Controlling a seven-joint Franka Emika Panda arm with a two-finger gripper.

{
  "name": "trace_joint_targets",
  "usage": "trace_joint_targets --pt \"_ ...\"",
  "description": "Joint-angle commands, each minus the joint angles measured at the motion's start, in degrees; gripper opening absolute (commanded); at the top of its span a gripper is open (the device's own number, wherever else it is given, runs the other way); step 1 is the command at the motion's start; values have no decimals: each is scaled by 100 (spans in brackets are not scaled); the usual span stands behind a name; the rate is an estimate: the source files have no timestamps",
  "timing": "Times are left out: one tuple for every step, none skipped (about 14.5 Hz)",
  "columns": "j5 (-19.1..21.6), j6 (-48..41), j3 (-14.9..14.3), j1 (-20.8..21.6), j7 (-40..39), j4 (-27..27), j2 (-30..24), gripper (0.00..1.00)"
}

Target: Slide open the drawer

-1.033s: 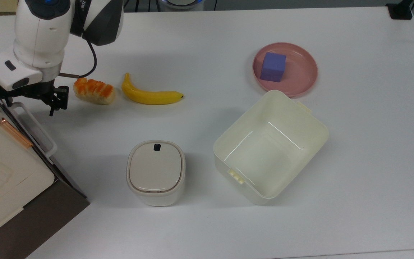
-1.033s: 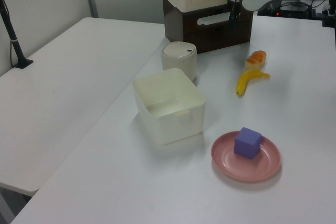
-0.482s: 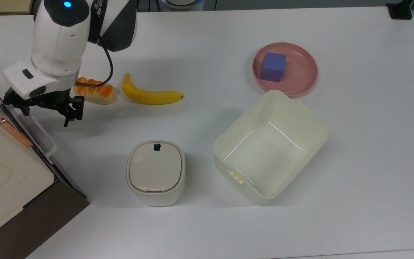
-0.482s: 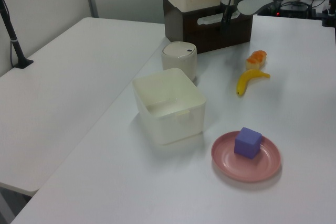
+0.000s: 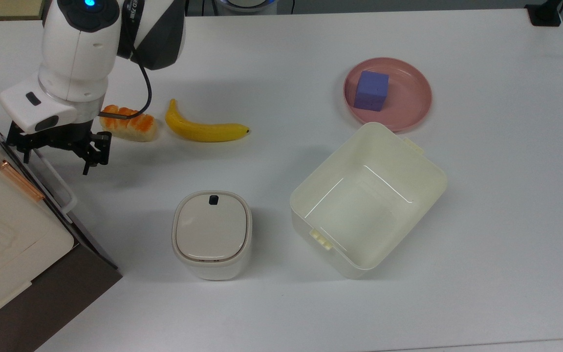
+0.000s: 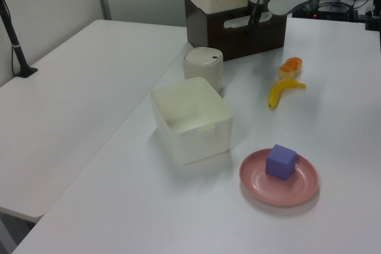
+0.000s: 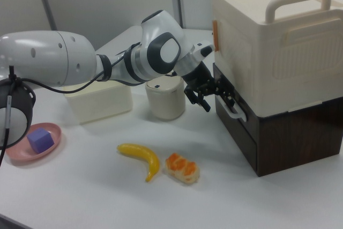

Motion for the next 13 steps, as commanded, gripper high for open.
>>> trace_joint_targets --pt "-16 183 -19 -14 59 234 91 100" --pt "-25 393 -19 -14 77 225 91 100" --pt "-34 447 -19 -14 77 208 99 100" --pt "-51 456 -19 -23 77 190 108 100" --pt "-95 465 -28 -31 68 172 126 100" --pt "-139 465 -28 -31 77 172 187 100" --pt "-183 465 -28 -31 77 172 213 100" --pt "-218 465 -28 -31 77 172 222 100" --pt "-262 465 -28 -31 77 163 240 100" --pt "-306 465 -19 -31 77 155 284 100" --pt "-332 465 -19 -31 77 155 319 100" --pt "-376 500 -28 -31 77 155 345 100" --pt "-429 526 -19 -31 86 146 337 100"
